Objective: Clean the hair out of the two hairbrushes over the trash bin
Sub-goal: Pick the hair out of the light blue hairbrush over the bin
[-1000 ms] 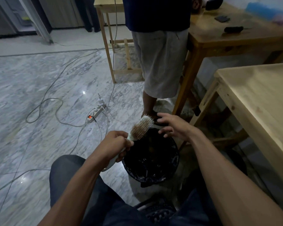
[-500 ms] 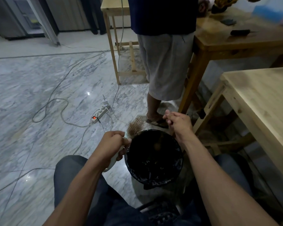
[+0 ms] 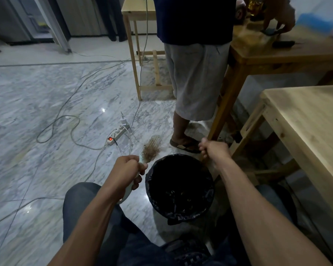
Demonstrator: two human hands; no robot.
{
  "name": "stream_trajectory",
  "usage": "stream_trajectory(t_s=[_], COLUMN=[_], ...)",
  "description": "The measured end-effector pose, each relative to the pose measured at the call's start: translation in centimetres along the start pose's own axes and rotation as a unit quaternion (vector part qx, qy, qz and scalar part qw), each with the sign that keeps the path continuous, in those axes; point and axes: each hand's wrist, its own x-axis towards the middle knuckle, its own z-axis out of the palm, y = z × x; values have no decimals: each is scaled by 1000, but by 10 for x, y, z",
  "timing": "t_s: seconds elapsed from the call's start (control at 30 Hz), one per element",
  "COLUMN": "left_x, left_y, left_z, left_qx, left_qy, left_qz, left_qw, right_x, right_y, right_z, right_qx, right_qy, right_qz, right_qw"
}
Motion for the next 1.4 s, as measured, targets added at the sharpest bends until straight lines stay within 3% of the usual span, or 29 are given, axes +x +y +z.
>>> stream_trajectory(t_s=[0.07,0.1,0.2,0.27,0.4,0.5,0.7,0.77,0.87,1.0,1.17,1.3,1.4], left_x=[-2,-3,-4,-6,-7,0,14,16,13,3,-3,-6,-7], left_y=[2,2,1,-1,1,2,-8,-9,-12,-9,-7,-8,-4], left_z=[5,7,11,14,20,14,-2,-10,-5,27,33,43,43], left_qx=[10,17,46,62,74,34,14,16,46,61,57,72,53], left_qy=[-12,-15,-20,-24,-30,8,89,109,81,23,5,1,4], left_qz=[13,18,21,26,39,27,25,31,35,43,44,40,46], left_qw=[1000,1000,999,997,996,999,996,993,995,997,997,997,998], right_x=[-2,-3,-9,-17,-33,-30,-14,-12,-13,-13,-28,-35,-30], right_y=[12,16,10,2,-4,2,4,6,17,21,5,11,17], right_z=[6,10,19,22,24,17,-5,-10,-4,0,3,15,18], right_qx=[-210,-260,-158,-76,-165,-192,-44,-89,-242,-331,-186,-212,-215], right_qy=[-88,-111,-130,-190,-305,-269,-150,-131,-161,-205,-256,-283,-230], right_qz=[35,23,-102,-128,-169,-218,-213,-217,-211,-132,-123,-190,-222], right_qw=[973,959,974,970,923,918,965,963,933,912,940,916,923])
